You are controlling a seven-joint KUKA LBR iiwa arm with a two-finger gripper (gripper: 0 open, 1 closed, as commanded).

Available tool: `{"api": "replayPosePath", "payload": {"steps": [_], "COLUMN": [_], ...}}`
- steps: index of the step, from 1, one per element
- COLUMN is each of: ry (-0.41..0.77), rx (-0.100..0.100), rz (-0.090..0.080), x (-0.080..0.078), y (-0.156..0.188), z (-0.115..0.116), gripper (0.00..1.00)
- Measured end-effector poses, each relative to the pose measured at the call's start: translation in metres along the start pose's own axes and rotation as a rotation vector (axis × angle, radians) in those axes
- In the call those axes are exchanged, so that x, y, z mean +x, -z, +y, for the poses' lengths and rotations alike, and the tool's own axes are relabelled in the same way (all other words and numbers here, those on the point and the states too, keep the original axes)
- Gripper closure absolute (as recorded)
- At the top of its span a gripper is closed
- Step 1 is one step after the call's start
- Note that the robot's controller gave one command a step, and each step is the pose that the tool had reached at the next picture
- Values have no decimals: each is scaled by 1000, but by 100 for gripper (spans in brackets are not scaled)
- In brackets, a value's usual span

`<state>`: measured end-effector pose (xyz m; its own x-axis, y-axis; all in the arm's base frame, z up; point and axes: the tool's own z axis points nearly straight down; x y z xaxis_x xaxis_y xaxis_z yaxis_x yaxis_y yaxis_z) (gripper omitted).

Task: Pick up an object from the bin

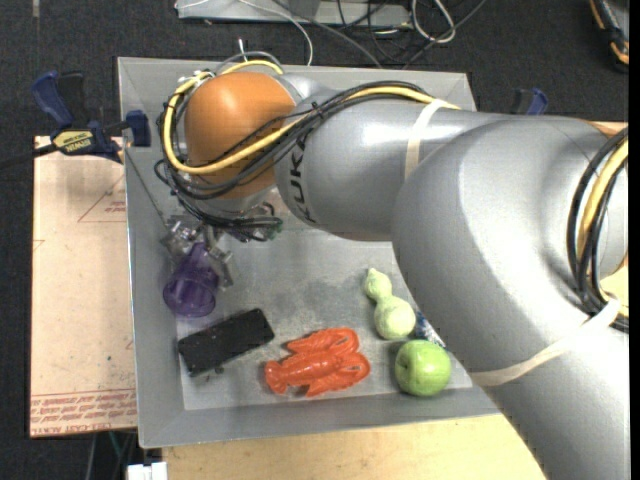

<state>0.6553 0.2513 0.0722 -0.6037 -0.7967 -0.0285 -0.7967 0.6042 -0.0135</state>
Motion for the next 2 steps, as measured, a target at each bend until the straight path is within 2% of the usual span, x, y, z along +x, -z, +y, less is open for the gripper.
{"api": "replayPosePath", "payload": {"steps": [1,2], "ry": [0,0], "rx": [-6,-4], "rz": [8,2], "x": [2,-1], "y": [12,52], "z": [2,1], "gripper": [100,100]}}
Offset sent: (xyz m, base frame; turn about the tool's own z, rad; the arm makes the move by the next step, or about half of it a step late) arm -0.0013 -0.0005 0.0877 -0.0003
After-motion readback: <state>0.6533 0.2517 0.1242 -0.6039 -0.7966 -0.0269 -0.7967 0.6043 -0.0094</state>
